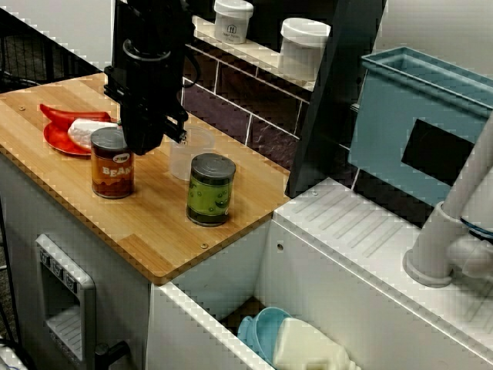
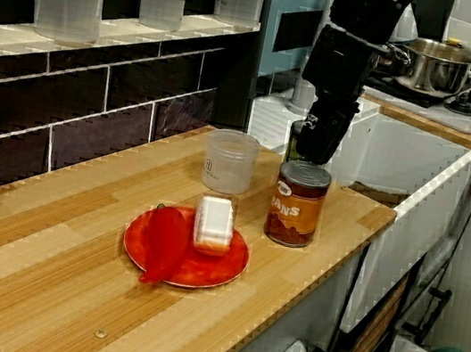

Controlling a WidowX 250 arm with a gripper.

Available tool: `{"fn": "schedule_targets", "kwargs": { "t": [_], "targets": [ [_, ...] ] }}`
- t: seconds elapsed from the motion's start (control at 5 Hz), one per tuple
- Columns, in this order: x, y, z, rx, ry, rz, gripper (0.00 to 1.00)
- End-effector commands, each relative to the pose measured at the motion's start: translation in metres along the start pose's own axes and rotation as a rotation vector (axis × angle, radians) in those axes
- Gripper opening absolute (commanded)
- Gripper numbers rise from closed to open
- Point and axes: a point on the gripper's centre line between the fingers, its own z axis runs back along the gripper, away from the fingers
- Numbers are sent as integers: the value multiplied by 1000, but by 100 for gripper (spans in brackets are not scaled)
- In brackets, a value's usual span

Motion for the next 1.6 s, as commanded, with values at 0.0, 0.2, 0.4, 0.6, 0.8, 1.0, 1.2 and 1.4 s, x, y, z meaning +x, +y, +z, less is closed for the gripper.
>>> {"fn": "schedule_targets", "kwargs": {
  "t": [0.0, 0.2, 0.4, 0.6, 0.8, 1.0, 1.2, 1.4],
  "targets": [
    [10, 7, 11, 8, -8, 4, 100],
    [6, 3, 20, -11, 0, -18, 100],
    [1, 3, 32, -29, 21, -43, 100],
    [-3, 8, 44, -39, 43, -71, 100],
    [-8, 19, 46, -20, 51, -92, 100],
    [-13, 27, 35, 0, 48, -97, 100],
    [-16, 28, 28, 48, 18, -95, 100],
    [-14, 28, 24, 100, -20, -80, 100]
  ]
}}
